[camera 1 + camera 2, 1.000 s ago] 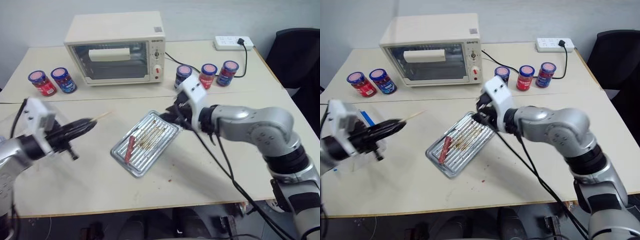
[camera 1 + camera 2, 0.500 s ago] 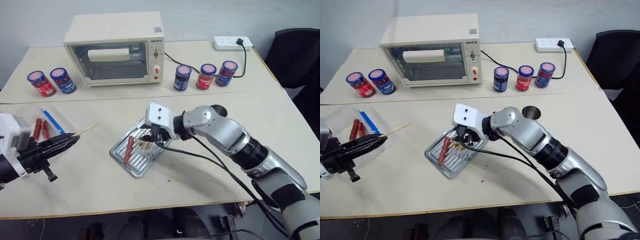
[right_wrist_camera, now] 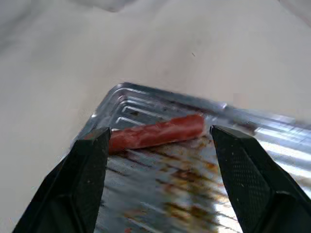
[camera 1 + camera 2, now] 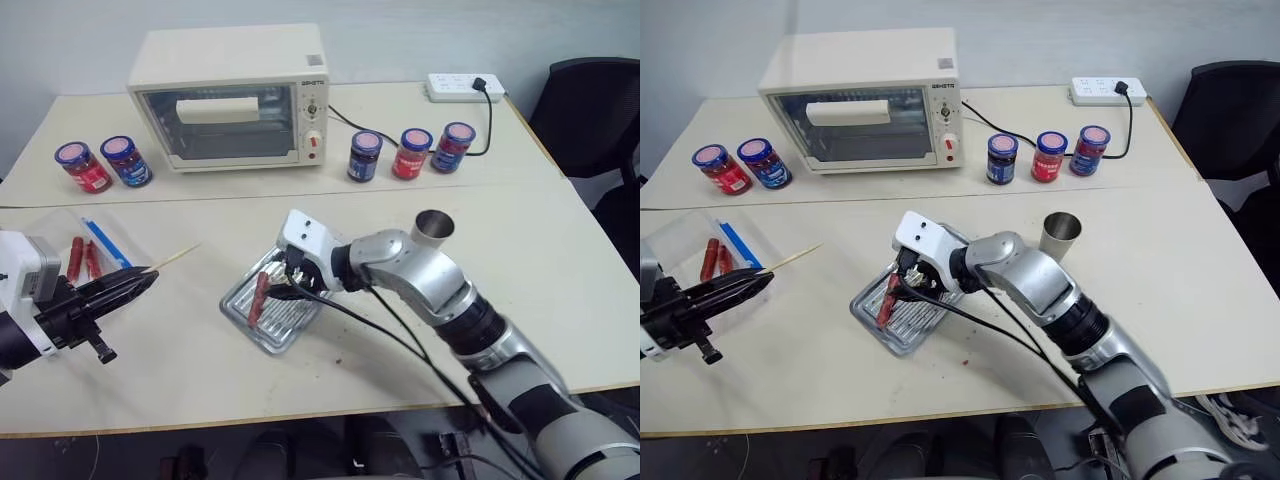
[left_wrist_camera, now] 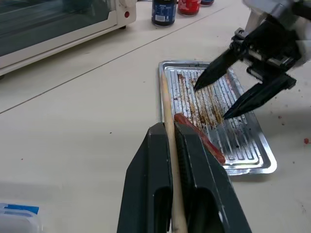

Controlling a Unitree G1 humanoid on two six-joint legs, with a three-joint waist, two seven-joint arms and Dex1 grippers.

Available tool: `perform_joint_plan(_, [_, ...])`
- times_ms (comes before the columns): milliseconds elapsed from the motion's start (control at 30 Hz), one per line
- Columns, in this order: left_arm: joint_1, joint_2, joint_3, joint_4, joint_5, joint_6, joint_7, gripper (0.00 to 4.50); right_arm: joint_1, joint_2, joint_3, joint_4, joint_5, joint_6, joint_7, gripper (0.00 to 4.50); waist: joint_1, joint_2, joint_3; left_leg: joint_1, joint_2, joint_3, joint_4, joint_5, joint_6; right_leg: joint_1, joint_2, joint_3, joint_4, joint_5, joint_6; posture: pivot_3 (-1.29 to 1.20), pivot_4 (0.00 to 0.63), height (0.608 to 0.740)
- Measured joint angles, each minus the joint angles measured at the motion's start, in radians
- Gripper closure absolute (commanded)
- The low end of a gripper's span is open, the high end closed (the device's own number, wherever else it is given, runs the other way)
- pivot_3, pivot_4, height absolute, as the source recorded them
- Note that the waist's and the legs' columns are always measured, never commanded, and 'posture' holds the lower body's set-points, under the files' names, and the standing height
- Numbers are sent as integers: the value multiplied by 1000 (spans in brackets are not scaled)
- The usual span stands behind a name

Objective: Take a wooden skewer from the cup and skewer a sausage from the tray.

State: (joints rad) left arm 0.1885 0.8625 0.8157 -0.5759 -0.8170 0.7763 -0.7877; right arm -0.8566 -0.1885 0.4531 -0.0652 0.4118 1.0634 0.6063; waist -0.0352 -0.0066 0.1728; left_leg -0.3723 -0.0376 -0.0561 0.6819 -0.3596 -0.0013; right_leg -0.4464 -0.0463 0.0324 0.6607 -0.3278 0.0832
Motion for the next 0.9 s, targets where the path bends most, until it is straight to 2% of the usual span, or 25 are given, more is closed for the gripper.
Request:
perform_joint_plan(100, [-10, 8, -3, 6, 0, -1, 0, 4500, 6, 107, -99, 4, 19, 174, -92, 1110, 0, 0, 0, 0, 0, 0, 0, 0, 0, 0, 0, 0, 0, 0, 0, 0, 150, 740])
perform_joint_plan(300, [-17, 9, -12, 21, 1, -5, -1, 4500, 11, 194, -181, 47, 29, 301, -168, 1110, -1, 0, 0, 0, -1, 0, 0, 0, 0, 0, 0, 0, 0, 0, 0, 0, 150, 740])
perform_joint_plan(667, [-30, 11, -38, 35, 5, -23, 1, 4500, 2, 279, -230, 132, 24, 316, -228, 1110, -22, 0, 0, 0, -1, 0, -1, 0, 0, 0, 0, 0, 2, 0, 0, 0, 150, 740])
perform_joint_plan(900, [-29, 12, -40, 39, 8, -27, 1, 4500, -25, 277, -149, 186, -24, 209, -216, 1110, -28, 0, 0, 1, -1, 0, -1, 0, 0, 0, 0, 0, 2, 0, 0, 0, 150, 740])
